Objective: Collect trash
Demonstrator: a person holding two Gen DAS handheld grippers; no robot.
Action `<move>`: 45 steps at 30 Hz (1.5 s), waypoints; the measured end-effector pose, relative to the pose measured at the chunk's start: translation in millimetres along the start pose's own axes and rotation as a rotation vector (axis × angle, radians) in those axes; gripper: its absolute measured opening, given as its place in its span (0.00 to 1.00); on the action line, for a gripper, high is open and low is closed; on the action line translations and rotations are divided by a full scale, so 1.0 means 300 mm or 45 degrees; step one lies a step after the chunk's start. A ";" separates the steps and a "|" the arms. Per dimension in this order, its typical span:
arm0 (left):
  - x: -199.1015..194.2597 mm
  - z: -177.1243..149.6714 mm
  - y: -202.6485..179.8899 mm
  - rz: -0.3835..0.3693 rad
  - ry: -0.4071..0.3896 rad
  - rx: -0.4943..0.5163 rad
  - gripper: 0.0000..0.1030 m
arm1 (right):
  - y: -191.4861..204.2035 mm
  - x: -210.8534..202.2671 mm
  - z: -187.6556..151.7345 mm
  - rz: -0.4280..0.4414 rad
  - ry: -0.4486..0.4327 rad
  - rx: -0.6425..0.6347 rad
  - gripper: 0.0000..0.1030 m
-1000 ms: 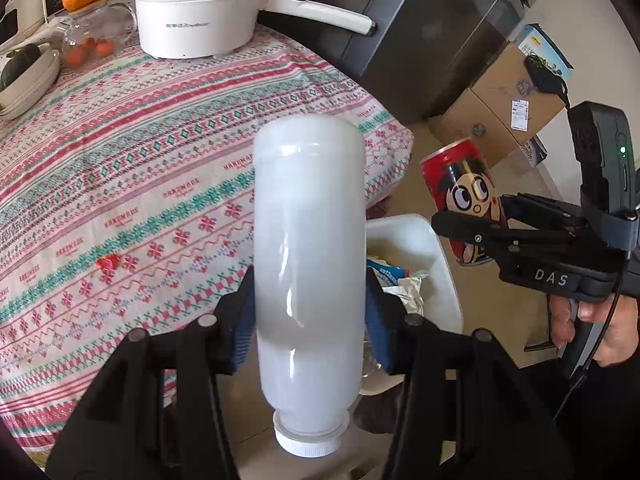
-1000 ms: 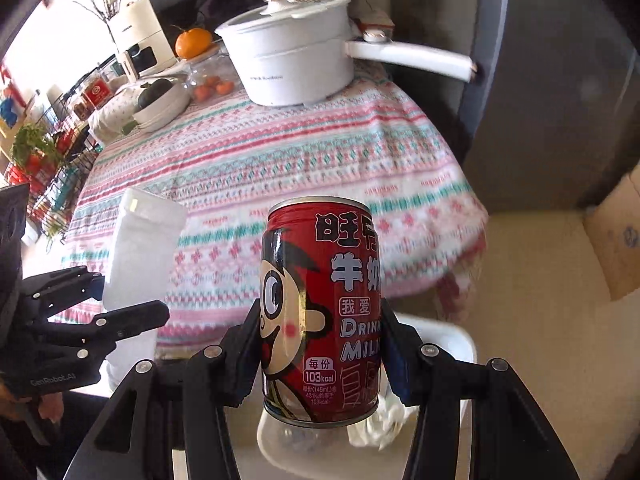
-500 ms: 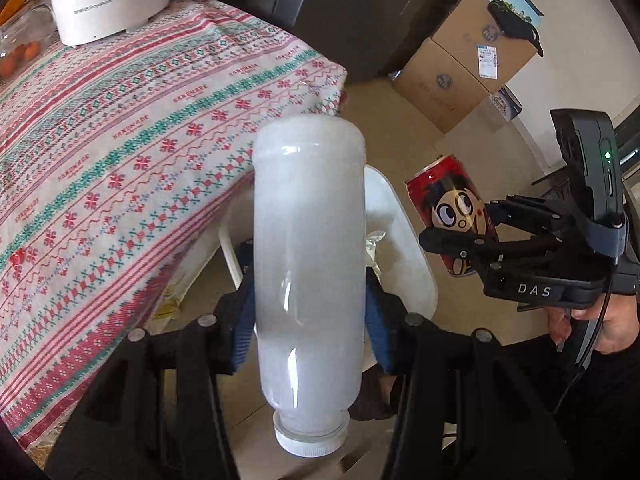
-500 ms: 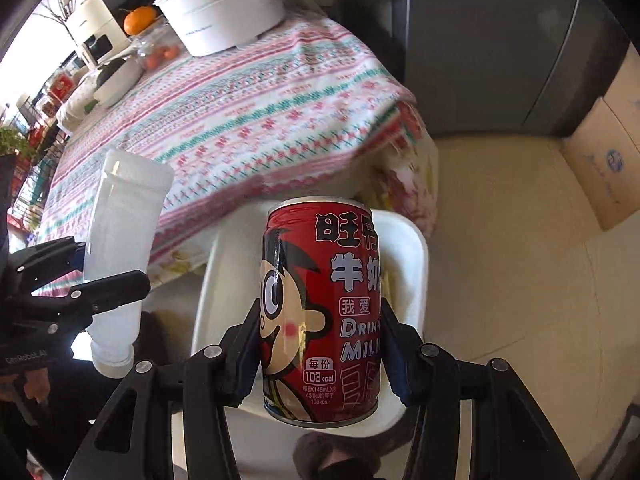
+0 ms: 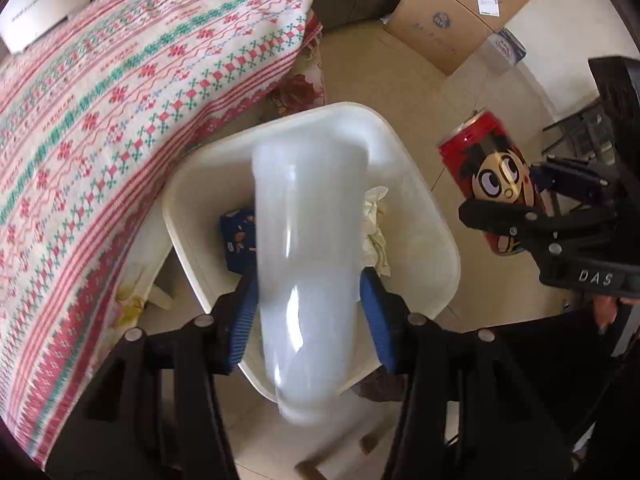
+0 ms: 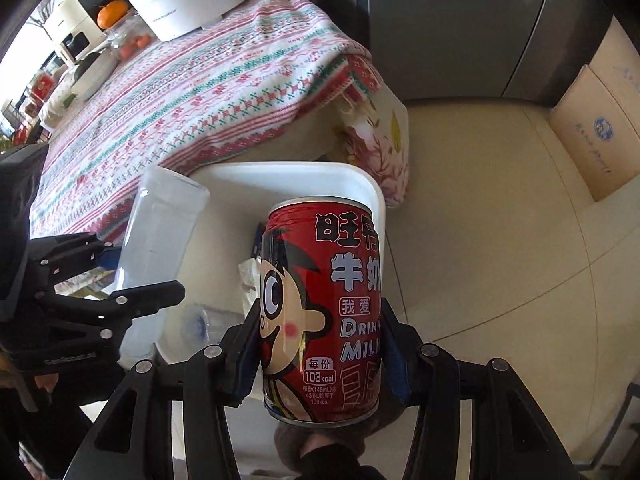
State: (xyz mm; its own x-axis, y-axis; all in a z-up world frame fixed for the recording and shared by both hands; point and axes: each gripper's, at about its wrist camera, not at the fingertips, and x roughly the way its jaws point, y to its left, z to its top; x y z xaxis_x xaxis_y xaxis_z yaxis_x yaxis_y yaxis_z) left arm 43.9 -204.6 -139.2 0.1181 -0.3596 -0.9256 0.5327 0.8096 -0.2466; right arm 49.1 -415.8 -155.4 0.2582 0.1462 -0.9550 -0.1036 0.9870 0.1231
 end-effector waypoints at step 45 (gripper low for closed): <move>-0.467 -0.307 0.096 0.409 -0.529 -0.330 0.99 | 0.316 -0.360 -0.145 -0.091 -0.563 -0.096 0.90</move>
State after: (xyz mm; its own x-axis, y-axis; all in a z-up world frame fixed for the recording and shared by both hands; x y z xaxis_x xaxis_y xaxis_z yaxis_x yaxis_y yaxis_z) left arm -34.6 -88.1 -43.2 0.5863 -0.1865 -0.7884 0.1998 0.9764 -0.0824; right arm -30.4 -340.9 -52.3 0.6507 0.1088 -0.7515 -0.1362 0.9904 0.0254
